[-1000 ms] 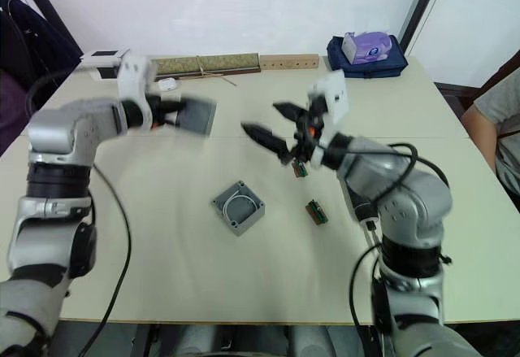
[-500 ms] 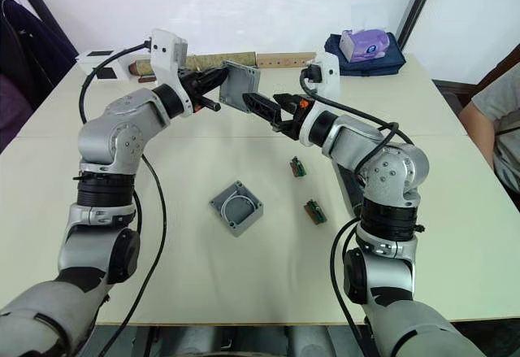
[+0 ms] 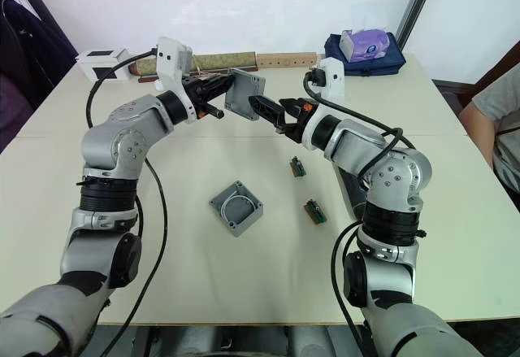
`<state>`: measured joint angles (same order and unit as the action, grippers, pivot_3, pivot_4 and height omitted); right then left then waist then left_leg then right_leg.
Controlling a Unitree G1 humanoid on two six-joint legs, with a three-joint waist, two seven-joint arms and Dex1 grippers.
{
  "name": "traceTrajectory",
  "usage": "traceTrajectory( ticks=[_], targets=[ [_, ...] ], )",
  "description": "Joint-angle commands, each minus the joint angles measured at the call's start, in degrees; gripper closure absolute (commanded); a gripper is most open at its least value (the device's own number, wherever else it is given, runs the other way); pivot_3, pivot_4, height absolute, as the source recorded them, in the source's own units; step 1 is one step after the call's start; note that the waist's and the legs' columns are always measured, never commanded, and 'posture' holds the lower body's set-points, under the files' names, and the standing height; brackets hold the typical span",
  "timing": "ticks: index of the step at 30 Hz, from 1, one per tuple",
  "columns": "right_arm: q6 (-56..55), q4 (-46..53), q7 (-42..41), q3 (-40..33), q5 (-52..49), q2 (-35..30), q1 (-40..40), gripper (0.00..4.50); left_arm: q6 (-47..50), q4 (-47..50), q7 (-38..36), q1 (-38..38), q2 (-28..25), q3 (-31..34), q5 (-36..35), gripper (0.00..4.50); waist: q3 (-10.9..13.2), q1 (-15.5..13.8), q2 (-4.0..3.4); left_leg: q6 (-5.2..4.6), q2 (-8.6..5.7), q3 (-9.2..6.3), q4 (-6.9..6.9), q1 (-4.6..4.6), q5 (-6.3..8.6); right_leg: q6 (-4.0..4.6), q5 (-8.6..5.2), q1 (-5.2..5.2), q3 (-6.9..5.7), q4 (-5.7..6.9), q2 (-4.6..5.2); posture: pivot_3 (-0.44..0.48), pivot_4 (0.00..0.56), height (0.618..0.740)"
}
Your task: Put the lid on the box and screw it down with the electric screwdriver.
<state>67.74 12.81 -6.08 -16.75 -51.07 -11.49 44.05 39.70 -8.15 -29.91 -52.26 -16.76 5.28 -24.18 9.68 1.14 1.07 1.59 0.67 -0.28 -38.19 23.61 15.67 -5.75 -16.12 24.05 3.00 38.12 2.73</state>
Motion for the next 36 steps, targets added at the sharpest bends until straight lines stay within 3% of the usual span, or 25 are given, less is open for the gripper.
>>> traceTrajectory(
  ticks=[1,4,7,11,17,26,29,36],
  targets=[
    [-0.8,1.9,0.2,-0.5,-1.8,0.3,0.5,0.00,0.2,3.7,-0.9,-0.9,-0.1,0.0,-1.3,4.48,0.0,0.0,0.00,0.00,0.00,0.00,0.00,0.00,0.00,0.00,0.00,0.00,0.00,0.00,0.00,0.000,0.150,0.740],
    [-1.0,1.7,0.4,-0.4,-1.9,0.4,0.5,0.00,0.5,3.9,-0.8,-0.9,-0.1,0.3,-1.6,4.48,0.0,0.0,0.00,0.00,0.00,0.00,0.00,0.00,0.00,0.00,0.00,0.00,0.00,0.00,-0.03,0.000,0.150,0.740],
    [-1.2,1.6,0.5,-0.6,-2.2,0.4,0.4,0.65,0.8,4.3,-0.6,-0.8,0.0,0.5,-1.6,4.50,0.0,0.0,0.00,0.00,0.00,0.00,0.01,0.00,0.00,0.00,0.00,0.00,0.00,-0.01,-0.03,0.000,0.150,0.740],
    [-1.5,1.4,0.5,-0.3,-2.2,0.2,0.4,1.94,1.5,5.1,-0.7,-0.7,-0.1,0.7,-2.0,4.50,0.0,0.0,0.00,0.00,0.00,0.00,0.00,0.00,0.00,0.00,0.00,0.00,0.00,-0.01,-0.03,0.000,0.150,0.740],
    [-1.9,1.8,0.8,0.1,-2.4,0.1,-0.1,4.29,2.5,6.5,-0.2,-0.4,0.6,0.6,-2.6,4.50,0.0,0.0,0.00,0.00,0.02,-0.01,0.01,0.00,0.00,0.00,0.00,0.00,0.00,-0.01,-0.04,0.000,0.150,0.740],
    [-3.0,2.2,1.2,1.6,-1.7,0.4,-0.8,4.38,3.5,7.5,-0.4,-0.1,0.5,0.9,-3.0,4.50,0.0,0.0,0.00,0.00,0.02,-0.01,0.01,0.00,0.00,0.00,0.00,0.00,0.00,-0.02,-0.04,0.000,0.150,0.740],
    [-3.7,2.0,1.1,2.0,-1.5,0.2,-0.9,4.38,4.1,6.8,-1.5,-0.1,-0.3,1.0,-3.4,3.63,0.0,0.0,0.00,0.00,0.02,-0.01,0.02,0.00,0.00,0.00,0.00,0.00,0.00,-0.02,-0.04,0.000,0.150,0.740],
    [-4.4,2.0,1.0,2.1,-1.3,0.0,-1.1,4.38,5.4,6.2,-2.0,-0.2,-2.4,1.2,-3.8,0.84,0.0,0.0,-0.01,0.00,0.02,-0.01,0.02,0.00,0.00,0.00,0.00,0.00,0.00,-0.03,-0.05,0.000,0.150,0.740]
  ],
)
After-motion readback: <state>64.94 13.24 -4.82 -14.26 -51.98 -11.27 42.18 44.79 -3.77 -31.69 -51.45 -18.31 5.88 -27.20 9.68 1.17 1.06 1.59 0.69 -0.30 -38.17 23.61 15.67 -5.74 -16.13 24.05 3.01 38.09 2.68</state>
